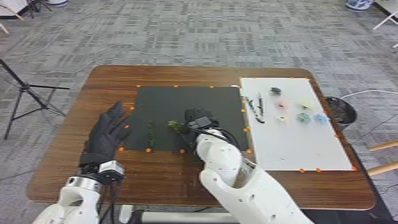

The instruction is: Arrange flowers

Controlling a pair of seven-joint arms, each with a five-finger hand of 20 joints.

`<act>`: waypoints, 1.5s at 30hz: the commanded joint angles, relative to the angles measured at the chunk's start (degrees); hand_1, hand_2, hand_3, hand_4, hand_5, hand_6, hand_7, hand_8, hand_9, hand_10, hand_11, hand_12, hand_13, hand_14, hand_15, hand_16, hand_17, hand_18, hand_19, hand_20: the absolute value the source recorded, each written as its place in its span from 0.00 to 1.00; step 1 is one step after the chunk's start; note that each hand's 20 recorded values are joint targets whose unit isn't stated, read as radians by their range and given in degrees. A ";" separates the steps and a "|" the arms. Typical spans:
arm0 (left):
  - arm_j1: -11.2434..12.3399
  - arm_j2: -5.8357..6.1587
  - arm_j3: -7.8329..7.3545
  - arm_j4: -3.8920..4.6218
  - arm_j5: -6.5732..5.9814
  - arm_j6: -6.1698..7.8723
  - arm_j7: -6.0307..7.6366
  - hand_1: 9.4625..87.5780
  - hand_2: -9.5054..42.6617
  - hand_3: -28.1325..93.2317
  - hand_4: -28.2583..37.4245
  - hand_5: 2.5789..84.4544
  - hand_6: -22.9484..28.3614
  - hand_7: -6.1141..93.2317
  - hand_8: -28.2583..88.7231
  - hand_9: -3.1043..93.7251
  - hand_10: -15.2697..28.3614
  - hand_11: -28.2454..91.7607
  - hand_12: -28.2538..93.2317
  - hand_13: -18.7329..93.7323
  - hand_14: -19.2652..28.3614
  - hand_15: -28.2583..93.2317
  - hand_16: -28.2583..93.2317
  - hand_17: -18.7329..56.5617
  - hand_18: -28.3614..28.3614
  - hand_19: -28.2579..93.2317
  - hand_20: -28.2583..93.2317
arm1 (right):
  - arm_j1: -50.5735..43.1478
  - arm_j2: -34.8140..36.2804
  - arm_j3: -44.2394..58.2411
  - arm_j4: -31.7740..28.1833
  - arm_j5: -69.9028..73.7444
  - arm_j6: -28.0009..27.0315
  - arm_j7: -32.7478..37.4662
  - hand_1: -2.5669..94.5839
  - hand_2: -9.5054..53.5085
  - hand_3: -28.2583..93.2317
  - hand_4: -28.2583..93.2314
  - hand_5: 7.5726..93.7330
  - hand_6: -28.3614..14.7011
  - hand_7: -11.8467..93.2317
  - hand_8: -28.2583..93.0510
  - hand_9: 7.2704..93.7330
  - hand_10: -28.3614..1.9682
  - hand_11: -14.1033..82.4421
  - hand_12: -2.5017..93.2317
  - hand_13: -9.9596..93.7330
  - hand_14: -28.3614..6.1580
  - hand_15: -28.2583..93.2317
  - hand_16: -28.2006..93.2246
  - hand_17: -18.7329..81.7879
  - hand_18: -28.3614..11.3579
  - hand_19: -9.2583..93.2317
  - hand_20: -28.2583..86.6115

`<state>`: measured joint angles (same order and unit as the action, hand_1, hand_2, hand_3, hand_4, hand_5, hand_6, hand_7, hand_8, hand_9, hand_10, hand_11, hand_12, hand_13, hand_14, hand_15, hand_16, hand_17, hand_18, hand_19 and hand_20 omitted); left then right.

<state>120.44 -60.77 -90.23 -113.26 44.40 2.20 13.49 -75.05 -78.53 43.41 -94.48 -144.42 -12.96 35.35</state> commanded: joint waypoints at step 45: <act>5.46 -2.42 -2.24 -3.23 0.30 3.81 1.87 0.22 0.16 0.65 0.01 0.24 0.44 0.23 0.16 0.21 0.55 0.30 0.39 0.29 0.64 0.26 0.32 0.05 0.83 0.55 0.29 | -16.92 28.62 30.05 -18.12 10.21 1.32 -8.50 0.34 0.09 0.88 0.01 0.50 0.58 0.43 0.13 0.53 0.47 0.74 0.42 0.63 0.49 0.88 0.47 0.42 0.20 0.85 0.57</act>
<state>126.52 -63.20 -92.89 -116.24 44.66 4.76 15.40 -92.34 -57.65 68.81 -114.84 -131.62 -13.35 25.38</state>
